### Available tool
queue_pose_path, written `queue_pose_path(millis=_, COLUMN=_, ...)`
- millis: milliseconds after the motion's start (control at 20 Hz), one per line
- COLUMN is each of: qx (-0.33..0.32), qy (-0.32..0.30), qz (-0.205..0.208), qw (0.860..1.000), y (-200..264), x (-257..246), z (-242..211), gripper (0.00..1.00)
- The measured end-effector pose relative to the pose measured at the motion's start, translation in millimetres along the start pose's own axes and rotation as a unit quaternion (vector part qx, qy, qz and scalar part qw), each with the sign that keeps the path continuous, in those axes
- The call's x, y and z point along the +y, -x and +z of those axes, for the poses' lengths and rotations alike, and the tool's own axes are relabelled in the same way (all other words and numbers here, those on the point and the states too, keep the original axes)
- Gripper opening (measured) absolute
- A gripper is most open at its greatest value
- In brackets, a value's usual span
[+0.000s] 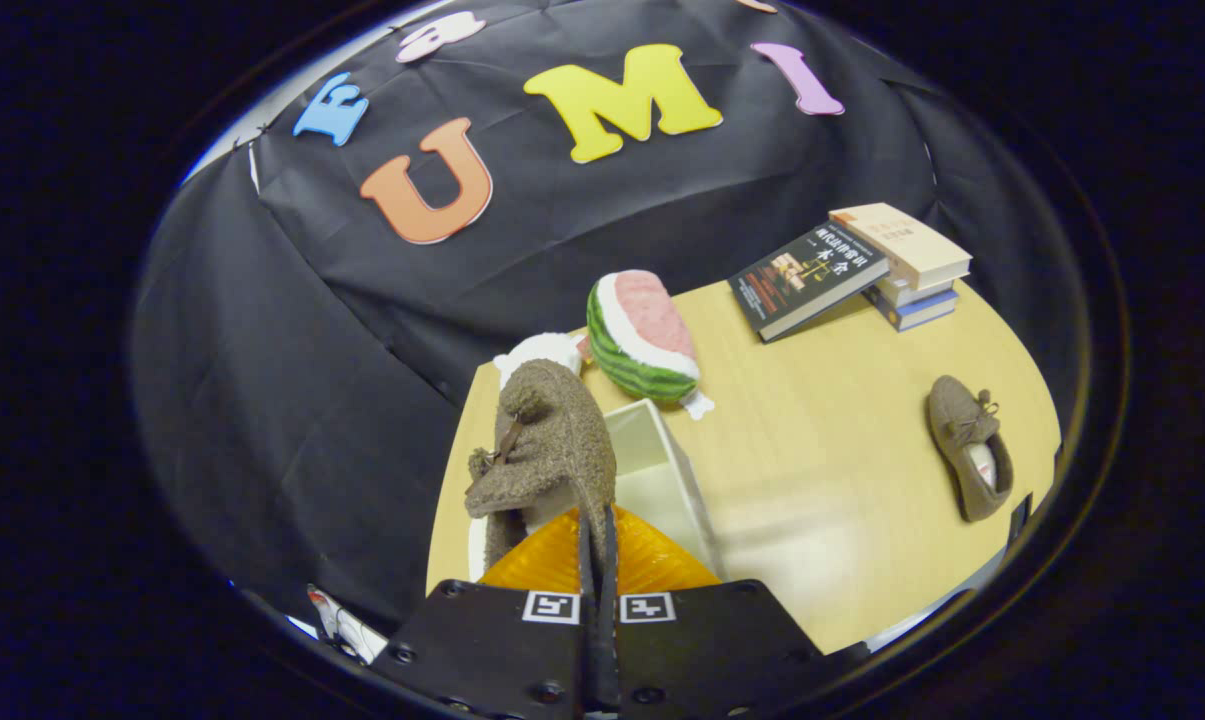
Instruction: Open the storage box then place both shoes into the box .Put the left shoe in first, then the right shoe, with the right side of both shoes facing outward in a uniform manner.
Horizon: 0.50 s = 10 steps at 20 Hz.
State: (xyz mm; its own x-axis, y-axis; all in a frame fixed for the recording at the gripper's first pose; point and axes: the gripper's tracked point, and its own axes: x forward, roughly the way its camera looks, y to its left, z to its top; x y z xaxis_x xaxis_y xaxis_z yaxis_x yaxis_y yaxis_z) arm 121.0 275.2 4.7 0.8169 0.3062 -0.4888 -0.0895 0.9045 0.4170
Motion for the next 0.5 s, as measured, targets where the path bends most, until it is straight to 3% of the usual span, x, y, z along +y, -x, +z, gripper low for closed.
queue_pose_path(millis=500, qx=0.061, qy=-0.032, qz=-0.039, qw=0.997, y=-68.3, x=5.7, z=-66.2, gripper=0.0)
